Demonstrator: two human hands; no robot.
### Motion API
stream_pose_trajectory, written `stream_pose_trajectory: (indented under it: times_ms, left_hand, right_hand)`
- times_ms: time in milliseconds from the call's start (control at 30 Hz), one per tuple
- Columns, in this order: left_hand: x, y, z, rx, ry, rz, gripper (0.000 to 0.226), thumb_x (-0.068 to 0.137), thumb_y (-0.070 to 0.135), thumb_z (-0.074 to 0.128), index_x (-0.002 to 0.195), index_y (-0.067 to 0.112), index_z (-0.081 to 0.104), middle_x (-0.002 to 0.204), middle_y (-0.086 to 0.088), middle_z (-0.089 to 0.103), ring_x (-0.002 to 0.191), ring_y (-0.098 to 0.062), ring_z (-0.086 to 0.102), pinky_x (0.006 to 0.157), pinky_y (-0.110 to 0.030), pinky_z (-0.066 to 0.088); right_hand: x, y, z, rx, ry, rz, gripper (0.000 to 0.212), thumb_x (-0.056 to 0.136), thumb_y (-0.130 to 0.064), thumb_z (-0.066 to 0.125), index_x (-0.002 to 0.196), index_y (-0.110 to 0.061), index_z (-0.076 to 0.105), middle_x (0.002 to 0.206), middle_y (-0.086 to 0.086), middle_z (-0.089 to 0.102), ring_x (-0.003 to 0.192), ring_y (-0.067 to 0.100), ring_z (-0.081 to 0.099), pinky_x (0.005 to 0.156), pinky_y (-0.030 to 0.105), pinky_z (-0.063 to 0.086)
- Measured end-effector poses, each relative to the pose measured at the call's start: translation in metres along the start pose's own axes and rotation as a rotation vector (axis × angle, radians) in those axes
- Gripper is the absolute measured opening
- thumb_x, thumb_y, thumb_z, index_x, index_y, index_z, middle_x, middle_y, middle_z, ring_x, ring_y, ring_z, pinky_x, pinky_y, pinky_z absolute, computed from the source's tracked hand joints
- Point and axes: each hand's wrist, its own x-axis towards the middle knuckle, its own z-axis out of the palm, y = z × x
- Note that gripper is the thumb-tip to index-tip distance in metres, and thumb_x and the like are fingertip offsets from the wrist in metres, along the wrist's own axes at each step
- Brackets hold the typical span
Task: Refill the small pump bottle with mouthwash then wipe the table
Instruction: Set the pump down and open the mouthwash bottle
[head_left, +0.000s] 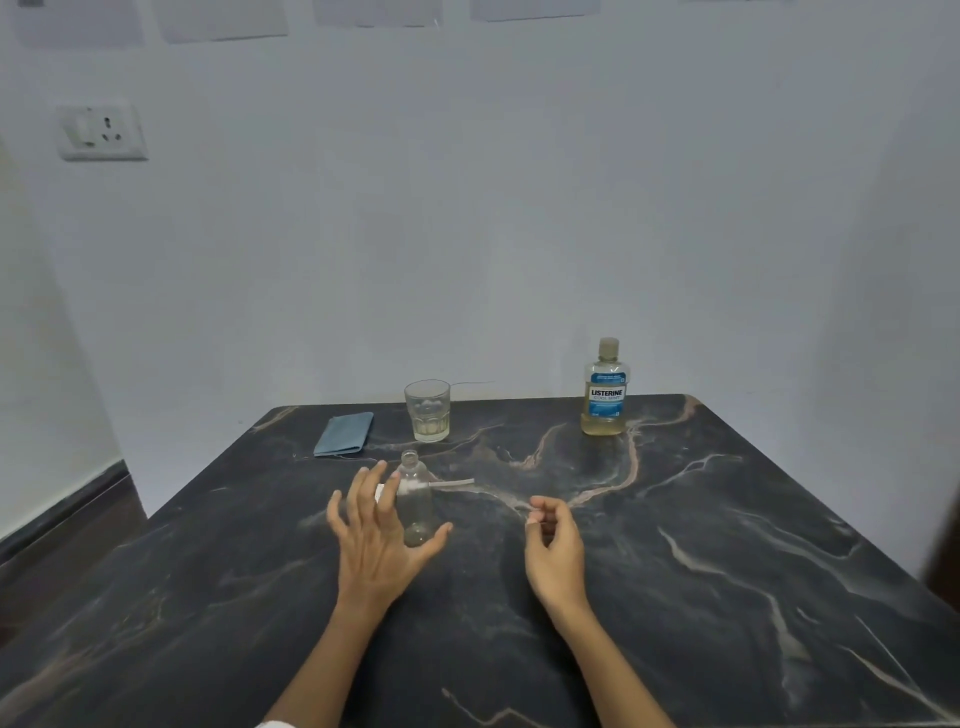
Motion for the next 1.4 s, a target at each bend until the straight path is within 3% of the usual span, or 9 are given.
stream_pose_trajectory:
  times_ms: [200,400,633,767,867,967,1233,1300,1400]
  left_hand:
    - [-0.007,0.015,0.009,-0.016,0.316,0.418,0.046,0.085,0.055,0.043,0.108,0.016,0.040,0.117,-0.005,0.048,0.139,-0.013,0.026,0.112,-0.035,0.009]
    - [-0.005,0.084,0.027,-0.312,0.252,0.459,0.049,0.086,0.041,0.050,0.123,0.020,0.027,0.119,-0.007,0.045,0.124,-0.023,0.041,0.108,-0.035,0.025]
    - [0.047,0.150,0.084,-0.549,-0.246,-0.045,0.060,0.086,0.041,0.054,0.134,0.018,0.027,0.136,0.001,0.029,0.124,-0.008,0.034,0.105,-0.028,0.034]
    - [0.077,0.161,0.134,-0.658,-0.522,-0.366,0.070,0.088,0.031,0.060,0.143,0.019,0.017,0.147,0.000,0.017,0.131,-0.019,0.036,0.103,-0.029,0.035]
    - [0.097,0.168,0.164,-0.766,-0.666,-0.559,0.079,0.089,0.021,0.060,0.147,0.025,0.007,0.156,0.000,0.008,0.137,-0.022,0.031,0.111,-0.039,0.030]
    - [0.116,0.175,0.188,-0.850,-0.758,-0.724,0.087,0.091,0.017,0.058,0.150,0.028,-0.005,0.159,-0.001,0.004,0.143,-0.025,0.020,0.115,-0.045,0.024]
    - [0.136,0.199,0.220,-0.882,-0.876,-0.711,0.093,0.092,0.020,0.060,0.149,0.026,-0.014,0.158,-0.006,0.014,0.143,-0.026,0.023,0.115,-0.042,0.024]
    - [0.139,0.204,0.224,-0.891,-0.874,-0.699,0.092,0.092,0.020,0.059,0.149,0.023,-0.014,0.157,-0.007,0.019,0.142,-0.025,0.026,0.115,-0.041,0.025]
    - [0.143,0.212,0.227,-0.932,-0.844,-0.681,0.084,0.094,0.020,0.055,0.151,0.023,-0.008,0.153,-0.007,0.031,0.139,-0.025,0.034,0.115,-0.045,0.027]
  right_hand:
    - [0.030,0.001,-0.010,0.139,0.029,0.171,0.020,0.096,-0.005,0.048,0.107,-0.021,0.052,0.090,-0.005,0.053,0.076,0.003,0.050,0.054,-0.001,0.039]
    - [0.081,0.004,-0.037,0.120,0.122,0.177,0.021,0.095,-0.003,0.049,0.109,-0.019,0.052,0.089,-0.003,0.053,0.072,0.006,0.050,0.050,0.003,0.040]
    - [0.154,0.016,-0.063,0.092,0.206,0.179,0.021,0.096,-0.005,0.048,0.112,-0.018,0.051,0.104,0.002,0.056,0.083,0.006,0.052,0.062,0.014,0.039]
    - [0.196,0.022,-0.074,0.072,0.232,0.180,0.030,0.094,0.001,0.049,0.116,-0.018,0.051,0.112,0.003,0.056,0.096,0.012,0.056,0.065,0.010,0.040]
    - [0.222,0.027,-0.080,0.019,0.181,0.165,0.045,0.093,0.003,0.049,0.133,-0.017,0.045,0.135,0.004,0.049,0.119,0.017,0.049,0.092,0.023,0.043]
    - [0.240,0.034,-0.087,-0.085,0.071,0.127,0.060,0.094,0.001,0.049,0.146,-0.020,0.030,0.153,0.002,0.029,0.139,0.022,0.030,0.109,0.039,0.031]
    - [0.262,0.045,-0.092,-0.232,-0.169,0.066,0.071,0.094,0.000,0.050,0.152,-0.017,0.013,0.158,0.007,0.012,0.144,0.026,0.017,0.115,0.046,0.021]
    - [0.263,0.043,-0.092,-0.226,-0.193,0.023,0.066,0.094,-0.003,0.051,0.150,-0.015,0.019,0.157,0.009,0.018,0.140,0.023,0.028,0.114,0.040,0.024]
    - [0.265,0.039,-0.091,-0.140,-0.220,-0.052,0.055,0.094,-0.004,0.052,0.142,-0.024,0.032,0.144,0.009,0.042,0.109,0.004,0.048,0.101,0.029,0.036]
